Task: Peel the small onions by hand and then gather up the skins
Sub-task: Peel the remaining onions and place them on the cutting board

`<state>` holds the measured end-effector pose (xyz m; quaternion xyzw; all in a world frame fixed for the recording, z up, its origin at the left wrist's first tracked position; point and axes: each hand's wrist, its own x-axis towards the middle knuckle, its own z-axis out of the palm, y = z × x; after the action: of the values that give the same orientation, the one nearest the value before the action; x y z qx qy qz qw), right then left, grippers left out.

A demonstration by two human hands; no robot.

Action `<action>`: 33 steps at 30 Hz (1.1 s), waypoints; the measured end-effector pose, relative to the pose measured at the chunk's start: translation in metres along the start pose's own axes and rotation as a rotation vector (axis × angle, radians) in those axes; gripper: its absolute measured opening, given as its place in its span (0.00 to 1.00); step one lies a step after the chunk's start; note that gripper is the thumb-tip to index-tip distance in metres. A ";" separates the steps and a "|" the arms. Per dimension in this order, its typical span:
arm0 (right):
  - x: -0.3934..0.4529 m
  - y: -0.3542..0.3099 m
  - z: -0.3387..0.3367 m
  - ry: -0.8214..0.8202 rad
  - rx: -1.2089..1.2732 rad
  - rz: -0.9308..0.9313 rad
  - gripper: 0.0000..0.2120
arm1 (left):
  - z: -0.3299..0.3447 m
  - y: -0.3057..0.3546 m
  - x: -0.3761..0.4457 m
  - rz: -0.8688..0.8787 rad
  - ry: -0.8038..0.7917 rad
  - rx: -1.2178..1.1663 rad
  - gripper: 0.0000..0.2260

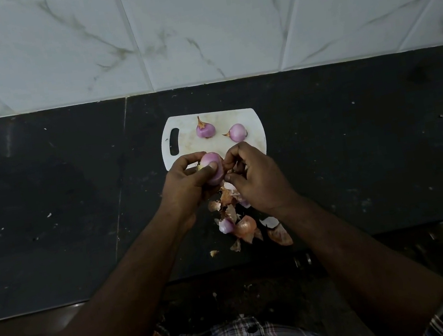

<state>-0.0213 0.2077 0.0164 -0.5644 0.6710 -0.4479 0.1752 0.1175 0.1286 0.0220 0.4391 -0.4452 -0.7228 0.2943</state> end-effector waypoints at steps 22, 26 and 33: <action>0.006 -0.001 -0.006 0.045 0.078 0.084 0.13 | 0.005 0.011 0.004 0.045 0.022 0.015 0.14; 0.006 0.000 -0.005 0.004 0.003 0.031 0.13 | 0.004 0.006 0.003 0.042 0.025 0.015 0.14; 0.007 0.001 -0.003 -0.017 -0.034 0.024 0.11 | 0.005 0.005 0.004 0.047 0.039 0.027 0.14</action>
<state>-0.0259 0.2024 0.0190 -0.5628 0.6838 -0.4295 0.1764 0.1115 0.1248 0.0256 0.4464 -0.4592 -0.7009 0.3140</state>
